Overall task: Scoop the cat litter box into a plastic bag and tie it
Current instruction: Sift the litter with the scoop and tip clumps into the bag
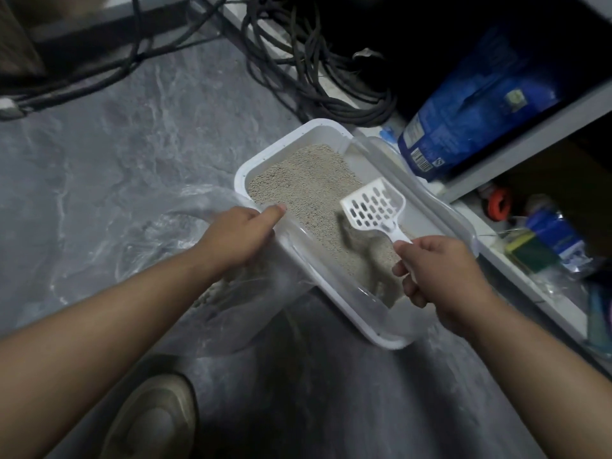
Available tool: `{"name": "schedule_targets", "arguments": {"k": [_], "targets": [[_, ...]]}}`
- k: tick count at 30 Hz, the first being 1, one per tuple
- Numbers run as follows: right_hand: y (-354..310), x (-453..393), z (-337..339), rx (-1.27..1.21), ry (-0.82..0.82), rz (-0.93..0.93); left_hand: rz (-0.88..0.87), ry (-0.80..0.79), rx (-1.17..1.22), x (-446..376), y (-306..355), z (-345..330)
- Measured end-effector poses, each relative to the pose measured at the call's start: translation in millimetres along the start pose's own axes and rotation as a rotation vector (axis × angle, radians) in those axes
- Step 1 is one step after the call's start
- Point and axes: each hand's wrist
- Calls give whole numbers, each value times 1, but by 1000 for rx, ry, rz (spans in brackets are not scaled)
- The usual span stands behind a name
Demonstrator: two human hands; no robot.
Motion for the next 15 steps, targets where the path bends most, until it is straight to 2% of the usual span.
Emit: {"name": "schedule_targets", "arguments": {"k": [2,5,7,11,15], "targets": [[3,-11,7,112,-8,-57,29,-23,-18,-3,0,-5],[6,-26,19,683,77,50,43,-56,-34,-7,1,-11],[5,-35,24,931,138,117,44,-59,-47,-10,2,-14],[-2,-54,26,1149,168,171,67,-46,-13,-12,3,-18],[-12,-72,19,1209,179,260,8,-85,14,-6,0,-18]]}}
Point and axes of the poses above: each hand's wrist, its own x-axis away from the middle knuckle, its own z-axis out of the back of the hand, y = z × x, and after that the axes turned 12 degrees about x, right-handed
